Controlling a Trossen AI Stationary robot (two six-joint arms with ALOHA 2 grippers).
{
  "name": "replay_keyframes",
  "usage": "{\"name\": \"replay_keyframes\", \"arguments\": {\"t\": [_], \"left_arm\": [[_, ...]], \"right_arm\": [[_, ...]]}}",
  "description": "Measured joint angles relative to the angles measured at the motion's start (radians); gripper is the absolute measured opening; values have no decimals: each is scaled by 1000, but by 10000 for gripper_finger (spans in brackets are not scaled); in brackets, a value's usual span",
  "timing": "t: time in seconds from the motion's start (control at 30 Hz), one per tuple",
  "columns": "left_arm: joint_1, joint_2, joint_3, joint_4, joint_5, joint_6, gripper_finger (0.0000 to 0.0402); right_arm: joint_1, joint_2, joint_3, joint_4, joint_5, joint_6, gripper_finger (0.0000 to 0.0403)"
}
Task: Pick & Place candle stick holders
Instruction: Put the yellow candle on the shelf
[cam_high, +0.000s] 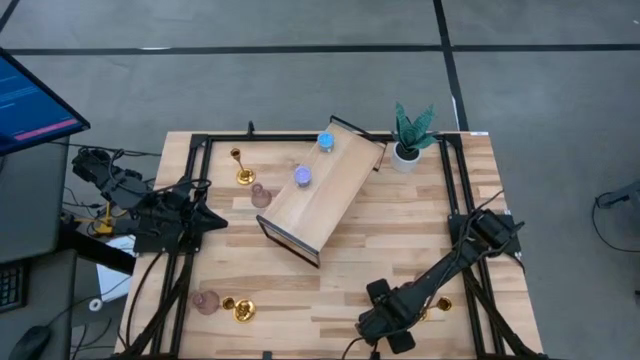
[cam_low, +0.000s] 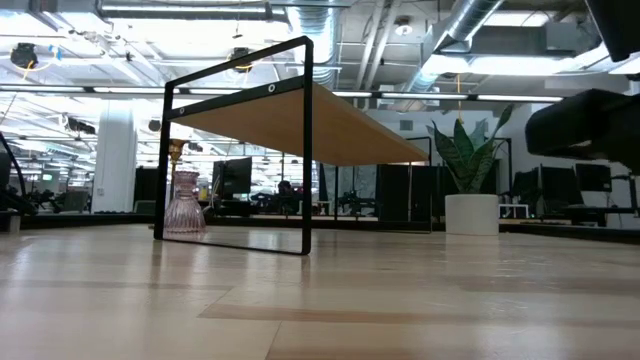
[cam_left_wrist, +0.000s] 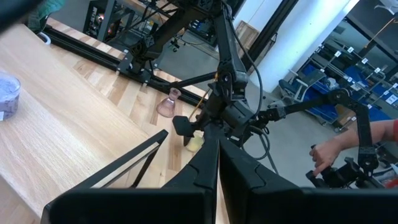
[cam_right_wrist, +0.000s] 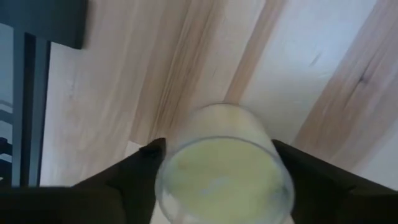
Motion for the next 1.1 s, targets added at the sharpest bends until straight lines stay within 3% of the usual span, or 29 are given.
{"name": "replay_keyframes", "arguments": {"t": [0.17,0.57,1.1], "left_arm": [[0,0,0,0,0,0,13],[0,0,0,0,0,0,13],[0,0,0,0,0,0,13]], "right_arm": [[0,-2,0,0,0,-4,214],[-31,-22,-1,-4,-5,-4,223],[-236,-274,2,-50,2,-42,221]]}}
